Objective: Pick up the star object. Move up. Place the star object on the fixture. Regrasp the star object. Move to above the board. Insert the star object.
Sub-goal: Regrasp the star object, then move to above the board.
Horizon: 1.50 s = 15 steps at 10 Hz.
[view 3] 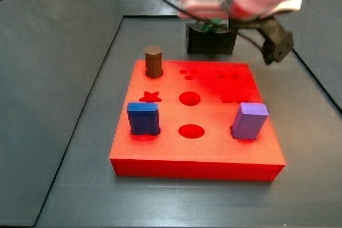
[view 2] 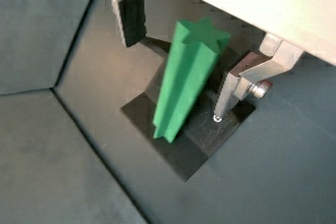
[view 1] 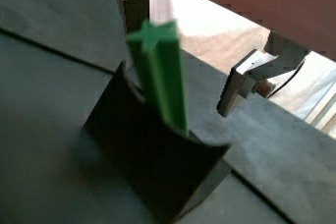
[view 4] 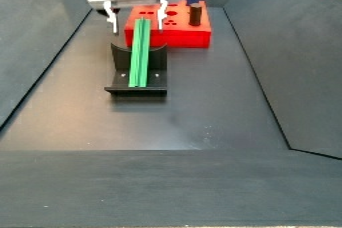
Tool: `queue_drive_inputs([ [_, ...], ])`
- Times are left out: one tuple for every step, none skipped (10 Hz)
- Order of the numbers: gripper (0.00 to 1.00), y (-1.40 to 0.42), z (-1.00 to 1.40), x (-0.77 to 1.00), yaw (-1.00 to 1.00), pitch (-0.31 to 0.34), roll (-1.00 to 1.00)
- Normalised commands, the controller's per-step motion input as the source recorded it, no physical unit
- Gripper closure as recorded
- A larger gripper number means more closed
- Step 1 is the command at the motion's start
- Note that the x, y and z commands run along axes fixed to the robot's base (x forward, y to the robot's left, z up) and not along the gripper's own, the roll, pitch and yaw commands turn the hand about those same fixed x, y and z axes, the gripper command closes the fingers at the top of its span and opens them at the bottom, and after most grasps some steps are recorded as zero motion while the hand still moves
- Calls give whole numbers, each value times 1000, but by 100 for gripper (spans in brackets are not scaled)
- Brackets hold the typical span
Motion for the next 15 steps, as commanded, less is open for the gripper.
queue_drive_inputs([
  [0, -40, -264, 104, 55, 16, 107],
  [100, 0, 0, 0, 0, 0, 0],
  [100, 14, 1000, -206, 36, -25, -210],
  [100, 13, 1000, -207, 32, -32, -218],
  [100, 20, 1000, -204, 22, -56, -199],
  [100, 20, 1000, -196, 10, -74, -175],
  [100, 20, 1000, -189, -8, -84, -152],
  [100, 24, 1000, -185, -31, -89, -131],
  [100, 27, 1000, -182, -49, -85, -122],
  [100, 28, 1000, -178, -62, -79, -117],
  [100, 31, 1000, -177, -74, -69, -113],
  [100, 34, 1000, -171, -78, -61, -115],
  [100, 36, 1000, -168, -77, -53, -116],
  [100, 40, 1000, -168, -76, -41, -120],
  [100, 43, 1000, -167, -72, -37, -120],
])
